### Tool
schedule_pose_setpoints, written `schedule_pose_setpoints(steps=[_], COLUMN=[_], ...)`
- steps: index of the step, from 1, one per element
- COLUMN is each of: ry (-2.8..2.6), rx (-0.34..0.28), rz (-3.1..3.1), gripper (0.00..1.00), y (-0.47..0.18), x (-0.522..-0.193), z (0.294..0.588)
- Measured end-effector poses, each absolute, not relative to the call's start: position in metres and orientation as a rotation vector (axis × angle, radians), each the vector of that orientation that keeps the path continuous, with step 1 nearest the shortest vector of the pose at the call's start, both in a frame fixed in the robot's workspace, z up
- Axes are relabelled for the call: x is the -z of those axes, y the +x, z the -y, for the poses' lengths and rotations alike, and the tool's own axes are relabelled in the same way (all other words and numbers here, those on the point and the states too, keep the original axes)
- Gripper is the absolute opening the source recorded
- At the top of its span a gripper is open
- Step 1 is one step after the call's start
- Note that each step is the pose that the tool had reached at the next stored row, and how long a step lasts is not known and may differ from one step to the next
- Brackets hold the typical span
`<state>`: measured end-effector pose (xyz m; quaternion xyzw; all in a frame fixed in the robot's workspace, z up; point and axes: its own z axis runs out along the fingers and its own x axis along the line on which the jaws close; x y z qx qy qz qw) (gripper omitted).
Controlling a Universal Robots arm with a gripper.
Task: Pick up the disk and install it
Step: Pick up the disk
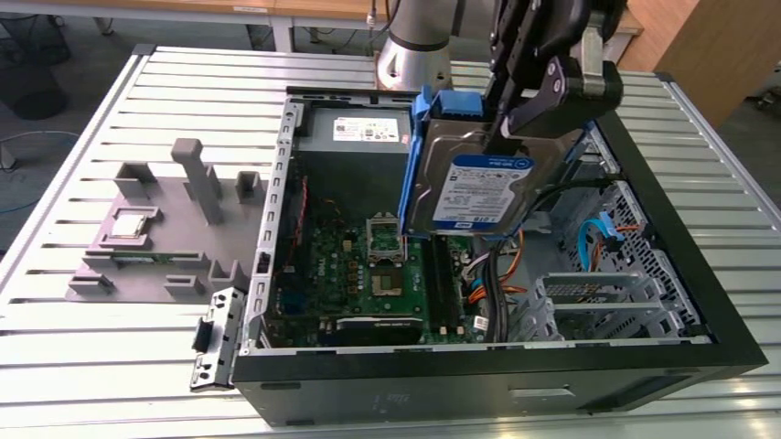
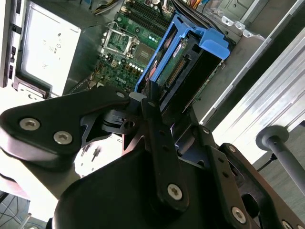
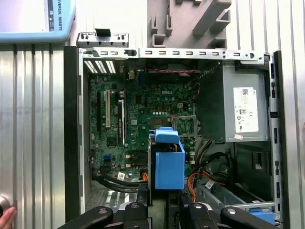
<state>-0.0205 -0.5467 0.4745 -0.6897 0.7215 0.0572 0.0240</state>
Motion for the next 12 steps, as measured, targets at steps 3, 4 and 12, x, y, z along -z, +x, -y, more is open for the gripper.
schedule_pose_setpoints(steps=[3, 4, 12], ry=[-2.134, -2.134, -2.134], rx=[-0.177, -0.177, -0.177], rz=[-2.233, -2.233, -2.232], gripper=[0.35, 0.35, 0.35], y=[-0.0205, -0.0205, -0.0205], x=[-0.4745, -0.4745, -0.4745], z=[0.5472, 0.5473, 0.5494])
